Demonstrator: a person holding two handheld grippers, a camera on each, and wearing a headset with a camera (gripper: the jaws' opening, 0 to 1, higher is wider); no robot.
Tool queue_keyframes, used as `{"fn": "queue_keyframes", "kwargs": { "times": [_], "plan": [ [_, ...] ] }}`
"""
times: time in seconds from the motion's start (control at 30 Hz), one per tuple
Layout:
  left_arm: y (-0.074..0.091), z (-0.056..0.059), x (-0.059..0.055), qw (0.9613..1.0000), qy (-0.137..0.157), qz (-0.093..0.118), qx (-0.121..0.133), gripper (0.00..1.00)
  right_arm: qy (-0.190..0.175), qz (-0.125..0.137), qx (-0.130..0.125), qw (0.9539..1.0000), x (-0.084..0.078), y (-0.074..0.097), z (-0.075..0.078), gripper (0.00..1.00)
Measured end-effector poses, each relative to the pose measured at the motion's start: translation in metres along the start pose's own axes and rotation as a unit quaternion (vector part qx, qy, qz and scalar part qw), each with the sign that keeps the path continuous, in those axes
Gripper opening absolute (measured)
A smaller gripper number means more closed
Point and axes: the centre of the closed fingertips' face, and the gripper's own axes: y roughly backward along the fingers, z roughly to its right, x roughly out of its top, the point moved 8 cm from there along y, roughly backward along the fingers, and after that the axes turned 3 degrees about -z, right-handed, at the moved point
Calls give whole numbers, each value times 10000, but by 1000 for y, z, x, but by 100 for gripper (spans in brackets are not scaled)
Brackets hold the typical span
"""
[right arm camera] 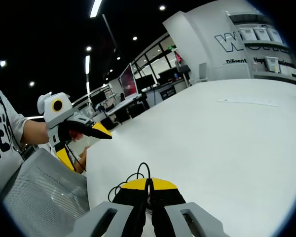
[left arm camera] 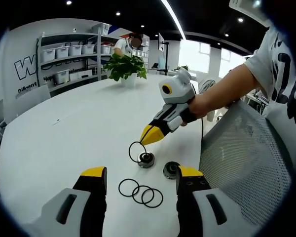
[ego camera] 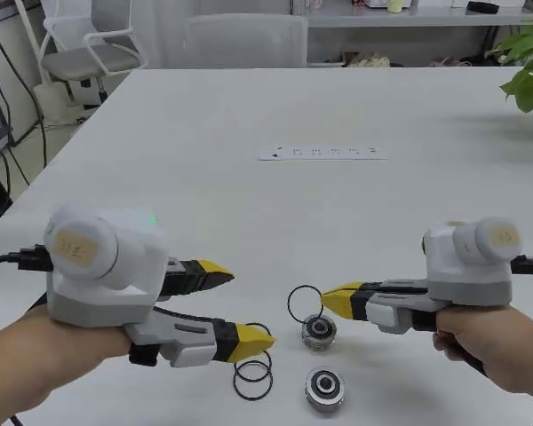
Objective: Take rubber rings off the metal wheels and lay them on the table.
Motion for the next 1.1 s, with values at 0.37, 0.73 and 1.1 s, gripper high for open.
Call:
{"fn": "queue_keyframes", "kwargs": {
  "times": [0.37, 0.73, 1.1],
  "plan": [
    [22, -1, -8, 9998, 60, 126, 159, 61, 85, -125, 193, 9997, 5, -25, -12, 0],
    [41, -7, -21, 9986, 269, 176, 427, 63, 58, -358, 218, 9991, 2, -53, -16, 0],
    [50, -11, -25, 9972, 378, 209, 605, 64, 131, -787, 32, 9968, -9, -69, -13, 0]
  ]
}}
